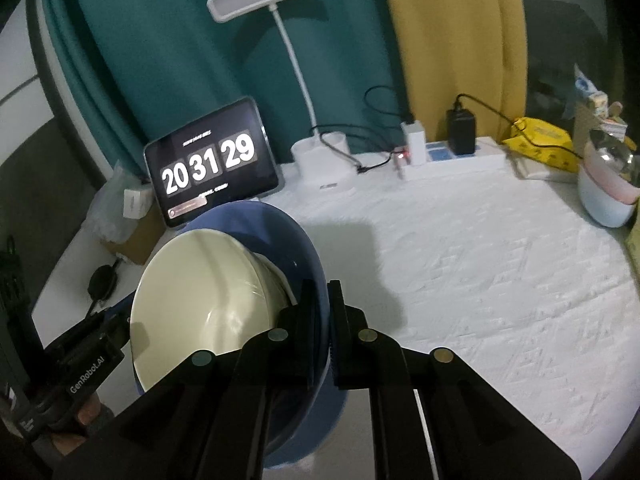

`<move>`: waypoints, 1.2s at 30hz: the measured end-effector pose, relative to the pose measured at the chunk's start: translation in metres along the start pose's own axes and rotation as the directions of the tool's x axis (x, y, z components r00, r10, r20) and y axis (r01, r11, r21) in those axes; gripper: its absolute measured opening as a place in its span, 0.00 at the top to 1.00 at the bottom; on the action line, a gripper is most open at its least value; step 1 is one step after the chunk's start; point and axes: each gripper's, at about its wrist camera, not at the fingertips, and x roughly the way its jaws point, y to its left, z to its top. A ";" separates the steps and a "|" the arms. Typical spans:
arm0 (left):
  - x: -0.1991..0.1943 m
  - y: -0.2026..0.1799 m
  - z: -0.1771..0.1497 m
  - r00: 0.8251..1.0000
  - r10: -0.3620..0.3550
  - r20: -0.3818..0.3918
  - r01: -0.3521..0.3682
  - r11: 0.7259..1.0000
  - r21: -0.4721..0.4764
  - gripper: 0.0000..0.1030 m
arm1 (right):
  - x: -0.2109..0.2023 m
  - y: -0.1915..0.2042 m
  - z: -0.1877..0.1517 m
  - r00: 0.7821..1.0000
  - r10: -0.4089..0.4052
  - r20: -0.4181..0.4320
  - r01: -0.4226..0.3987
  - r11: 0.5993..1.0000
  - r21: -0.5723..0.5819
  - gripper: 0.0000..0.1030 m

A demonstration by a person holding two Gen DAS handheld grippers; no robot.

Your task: Organize plates and bowls

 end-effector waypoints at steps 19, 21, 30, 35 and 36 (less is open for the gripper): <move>0.013 0.011 0.000 0.996 0.056 -0.063 -0.054 0.998 0.024 0.90 | 0.036 0.003 -0.004 0.993 0.027 -0.118 -0.020 0.998 0.055 0.91; 0.013 0.010 0.000 0.997 0.058 -0.060 -0.056 0.998 0.032 0.90 | 0.039 0.001 -0.006 0.992 0.026 -0.125 -0.018 0.998 0.061 0.91; 0.013 0.010 -0.002 0.996 0.061 -0.061 -0.058 0.997 0.042 0.90 | 0.038 0.001 -0.008 0.991 0.024 -0.129 -0.019 0.999 0.044 0.90; 0.010 0.007 -0.006 0.996 0.072 -0.052 -0.069 0.996 0.052 0.89 | 0.035 -0.001 -0.011 0.993 0.022 -0.116 -0.017 0.999 0.041 0.90; 0.010 0.006 -0.006 0.996 0.076 -0.050 -0.073 0.996 0.054 0.89 | 0.035 -0.001 -0.012 0.993 0.023 -0.112 -0.018 0.999 0.045 0.90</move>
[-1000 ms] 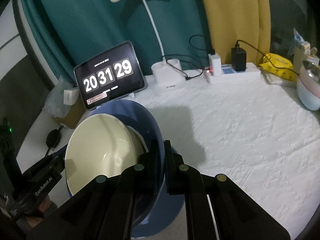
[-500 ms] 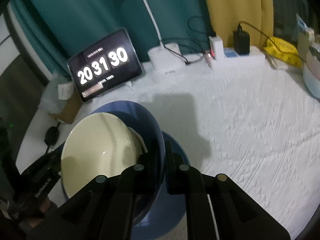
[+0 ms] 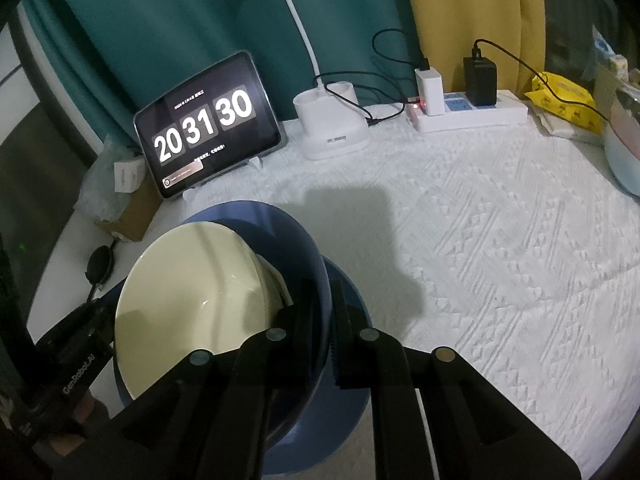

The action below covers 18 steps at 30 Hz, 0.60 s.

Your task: Organize plates and bowls

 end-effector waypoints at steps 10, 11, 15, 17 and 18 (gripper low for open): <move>-0.005 -0.002 -0.004 0.999 0.041 0.009 -0.041 0.999 0.009 0.82 | -0.003 0.010 -0.002 0.997 -0.076 0.032 0.079 0.993 -0.086 0.88; -0.006 -0.002 -0.004 0.999 0.043 0.011 -0.043 0.999 0.009 0.81 | -0.004 0.010 -0.003 0.996 -0.087 0.037 0.090 0.992 -0.093 0.86; -0.013 0.001 -0.005 0.997 0.070 0.029 -0.070 0.998 0.000 0.66 | -0.006 0.010 -0.005 0.989 -0.131 0.061 0.138 0.984 -0.115 0.75; -0.016 0.005 -0.006 0.996 0.078 0.035 -0.078 0.997 -0.011 0.59 | -0.008 0.007 -0.005 0.988 -0.137 0.064 0.144 0.983 -0.111 0.70; -0.017 0.006 -0.006 0.996 0.080 0.039 -0.080 0.997 -0.016 0.56 | -0.010 0.006 -0.005 0.987 -0.141 0.071 0.148 0.983 -0.107 0.66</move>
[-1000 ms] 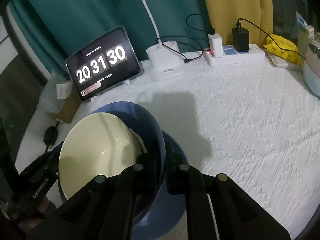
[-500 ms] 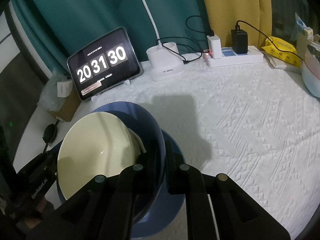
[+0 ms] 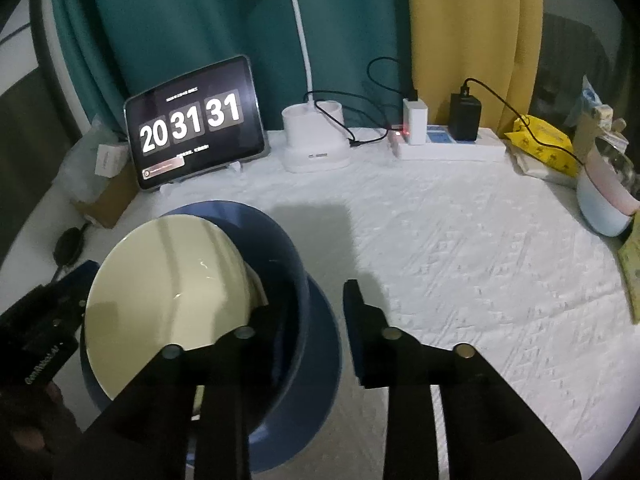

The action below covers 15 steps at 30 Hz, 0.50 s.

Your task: Organize plates and bowls

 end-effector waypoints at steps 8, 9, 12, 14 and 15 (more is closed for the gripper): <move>-0.015 -0.003 -0.004 1.000 -0.009 0.020 0.008 1.000 0.003 0.54 | -0.021 -0.002 -0.002 0.998 -0.022 0.060 0.022 1.000 -0.008 0.45; -0.017 -0.004 -0.004 1.000 -0.010 0.022 0.010 1.000 0.003 0.53 | -0.022 -0.002 -0.002 0.998 -0.023 0.062 0.024 1.000 -0.009 0.45; -0.022 -0.006 -0.006 1.000 -0.012 0.026 0.012 1.000 0.013 0.53 | -0.027 -0.003 -0.005 0.997 -0.031 0.069 0.031 0.999 -0.008 0.45; -0.026 -0.008 -0.008 1.000 -0.010 0.028 0.010 1.000 0.017 0.52 | -0.031 -0.004 -0.007 0.997 -0.036 0.072 0.036 0.999 -0.006 0.44; -0.027 -0.008 -0.008 1.000 -0.012 0.029 0.011 1.000 0.016 0.51 | -0.032 -0.003 -0.008 0.997 -0.037 0.073 0.038 0.999 -0.006 0.44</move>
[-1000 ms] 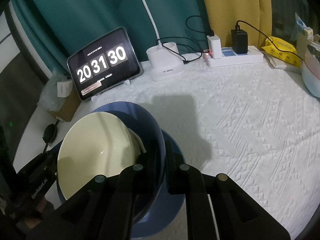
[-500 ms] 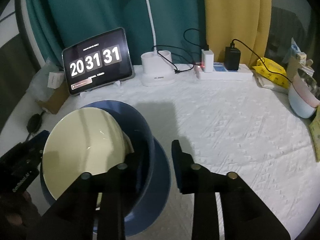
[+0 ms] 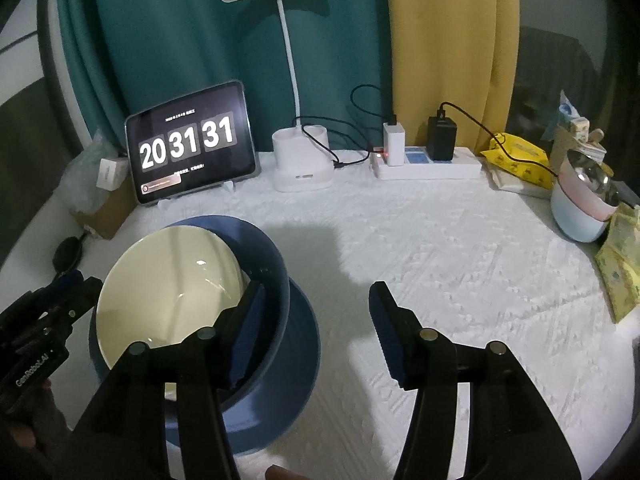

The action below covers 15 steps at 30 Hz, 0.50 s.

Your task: Organize plates and bowls

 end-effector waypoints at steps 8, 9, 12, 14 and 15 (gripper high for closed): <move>-0.019 -0.005 -0.007 1.000 -0.011 0.024 0.011 1.000 0.001 0.37 | -0.014 -0.001 -0.010 1.000 -0.009 0.004 0.009 1.000 -0.004 0.44; -0.021 -0.006 -0.007 1.000 -0.014 0.027 0.014 1.000 0.002 0.36 | -0.016 -0.001 -0.012 1.000 -0.011 0.007 0.011 1.000 -0.003 0.44; -0.029 -0.011 -0.009 0.999 -0.016 0.040 0.016 1.000 0.011 0.36 | -0.023 -0.003 -0.015 1.000 -0.017 0.013 0.017 1.000 -0.002 0.44; -0.032 -0.013 -0.009 0.999 -0.017 0.045 0.016 1.000 0.014 0.33 | -0.027 -0.004 -0.017 1.000 -0.019 0.015 0.019 1.000 -0.002 0.44; -0.034 -0.014 -0.009 0.999 -0.017 0.048 0.017 1.000 0.015 0.27 | -0.029 -0.004 -0.018 1.000 -0.020 0.018 0.020 1.000 -0.003 0.44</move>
